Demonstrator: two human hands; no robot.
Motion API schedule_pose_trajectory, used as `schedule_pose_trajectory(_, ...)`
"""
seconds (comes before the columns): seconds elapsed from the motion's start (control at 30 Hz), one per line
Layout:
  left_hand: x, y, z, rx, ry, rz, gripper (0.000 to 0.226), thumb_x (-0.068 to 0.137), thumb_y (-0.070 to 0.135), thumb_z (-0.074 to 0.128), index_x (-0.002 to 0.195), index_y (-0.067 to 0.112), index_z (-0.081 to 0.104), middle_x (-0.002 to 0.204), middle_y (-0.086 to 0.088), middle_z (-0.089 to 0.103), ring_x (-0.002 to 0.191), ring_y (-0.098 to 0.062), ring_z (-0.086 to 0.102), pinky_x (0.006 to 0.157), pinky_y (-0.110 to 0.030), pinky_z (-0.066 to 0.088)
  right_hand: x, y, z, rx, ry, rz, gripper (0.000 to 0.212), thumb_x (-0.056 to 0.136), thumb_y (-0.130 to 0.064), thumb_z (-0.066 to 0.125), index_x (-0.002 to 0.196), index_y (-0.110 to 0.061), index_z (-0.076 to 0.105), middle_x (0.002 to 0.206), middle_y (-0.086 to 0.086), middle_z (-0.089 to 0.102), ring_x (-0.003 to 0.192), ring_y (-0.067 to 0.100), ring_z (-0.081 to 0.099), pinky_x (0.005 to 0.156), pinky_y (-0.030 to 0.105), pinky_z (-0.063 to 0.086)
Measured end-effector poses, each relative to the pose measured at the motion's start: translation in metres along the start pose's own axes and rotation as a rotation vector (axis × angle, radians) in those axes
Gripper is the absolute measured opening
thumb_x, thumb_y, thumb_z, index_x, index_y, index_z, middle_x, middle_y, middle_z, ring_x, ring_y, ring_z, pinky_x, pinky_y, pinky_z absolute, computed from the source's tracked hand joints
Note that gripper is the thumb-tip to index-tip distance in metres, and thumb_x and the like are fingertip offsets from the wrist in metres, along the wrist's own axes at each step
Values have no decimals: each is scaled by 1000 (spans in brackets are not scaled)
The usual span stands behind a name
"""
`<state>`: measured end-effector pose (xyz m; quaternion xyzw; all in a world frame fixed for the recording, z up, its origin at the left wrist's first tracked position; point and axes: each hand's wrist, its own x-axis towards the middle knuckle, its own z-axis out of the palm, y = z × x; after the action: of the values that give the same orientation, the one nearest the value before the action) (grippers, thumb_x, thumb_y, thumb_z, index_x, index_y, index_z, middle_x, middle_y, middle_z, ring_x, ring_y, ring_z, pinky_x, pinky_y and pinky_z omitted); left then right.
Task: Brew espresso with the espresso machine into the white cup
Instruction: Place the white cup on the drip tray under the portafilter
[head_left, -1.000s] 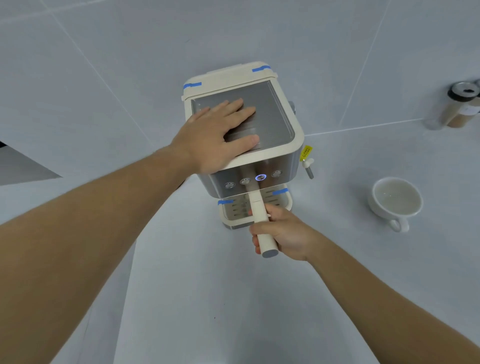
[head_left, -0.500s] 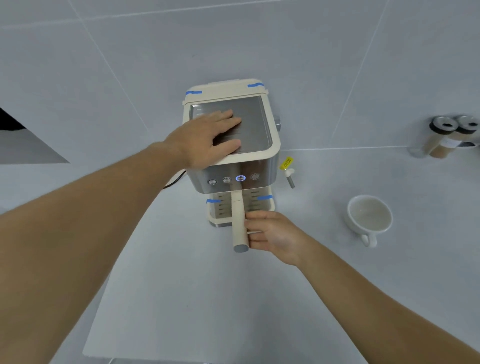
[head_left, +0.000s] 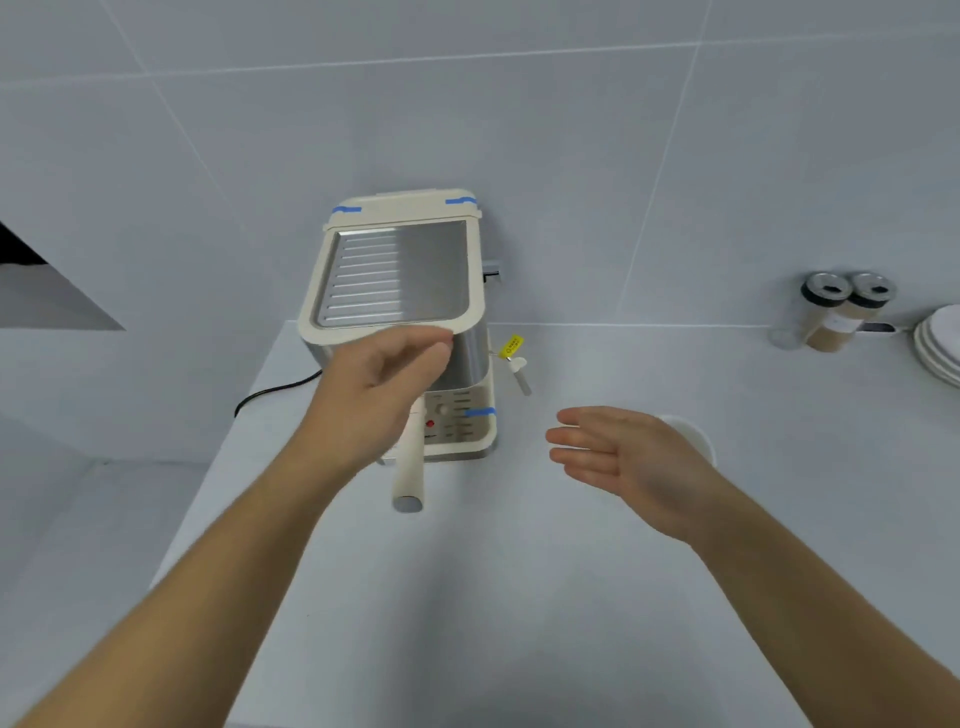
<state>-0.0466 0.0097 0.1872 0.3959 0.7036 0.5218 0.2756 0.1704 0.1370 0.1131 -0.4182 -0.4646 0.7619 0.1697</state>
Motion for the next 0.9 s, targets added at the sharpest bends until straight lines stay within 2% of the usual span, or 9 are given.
schedule_pose_trajectory(0.13, -31, -21, 48, -348, 73, -228, 15, 92, 14, 61, 94, 17, 76, 93, -5, 78, 95, -24, 72, 90, -36, 54, -15, -2, -48, 60, 94, -24, 26, 98, -18, 55, 115, -4, 68, 109, 15, 77, 100, 30, 74, 89, 40, 55)
schedule_pose_trajectory(0.27, -49, -49, 100, -483, 61, -469, 17, 94, 11, 57, 93, 11, 74, 90, -11, 76, 86, -25, 72, 84, -34, 56, -25, 2, -90, 80, 186, -31, 25, 98, -15, 54, 114, -2, 68, 107, 17, 77, 99, 33, 74, 88, 42, 56)
schedule_pose_trajectory(0.43, -50, -76, 151, -573, 3, -671, 16, 95, 14, 58, 96, 8, 73, 92, -12, 76, 90, -28, 72, 85, -37, 56, -25, 15, -129, 85, 278, 14, 22, 97, -14, 56, 109, -1, 70, 104, 19, 77, 97, 35, 73, 87, 42, 56)
schedule_pose_trajectory(0.57, -42, -88, 186, -587, -34, -762, 15, 94, 15, 59, 98, 8, 72, 94, -11, 74, 91, -27, 71, 82, -35, 57, -16, 31, -154, 99, 360, 48, 18, 96, -14, 59, 105, -2, 69, 103, 21, 71, 93, 36, 69, 84, 42, 56)
schedule_pose_trajectory(0.7, -30, -94, 214, -558, -51, -820, 12, 93, 13, 61, 99, 8, 69, 96, -12, 71, 93, -27, 68, 90, -38, 55, 3, 45, -173, 120, 420, 97, 21, 95, -15, 62, 111, -3, 66, 104, 19, 66, 91, 33, 67, 83, 42, 55)
schedule_pose_trajectory(0.8, -17, -93, 231, -499, -85, -807, 8, 93, 10, 61, 90, 9, 69, 90, -10, 67, 88, -25, 63, 94, -39, 53, 17, 55, -178, 131, 436, 132, 24, 95, -13, 62, 117, -4, 63, 110, 18, 65, 96, 32, 66, 87, 43, 54)
schedule_pose_trajectory(0.9, -4, -94, 247, -475, -119, -768, 10, 91, 10, 60, 84, 11, 67, 89, -12, 59, 87, -24, 54, 86, -36, 49, 29, 62, -179, 141, 434, 155, 26, 94, -11, 62, 120, -7, 61, 115, 17, 66, 105, 33, 65, 91, 44, 53)
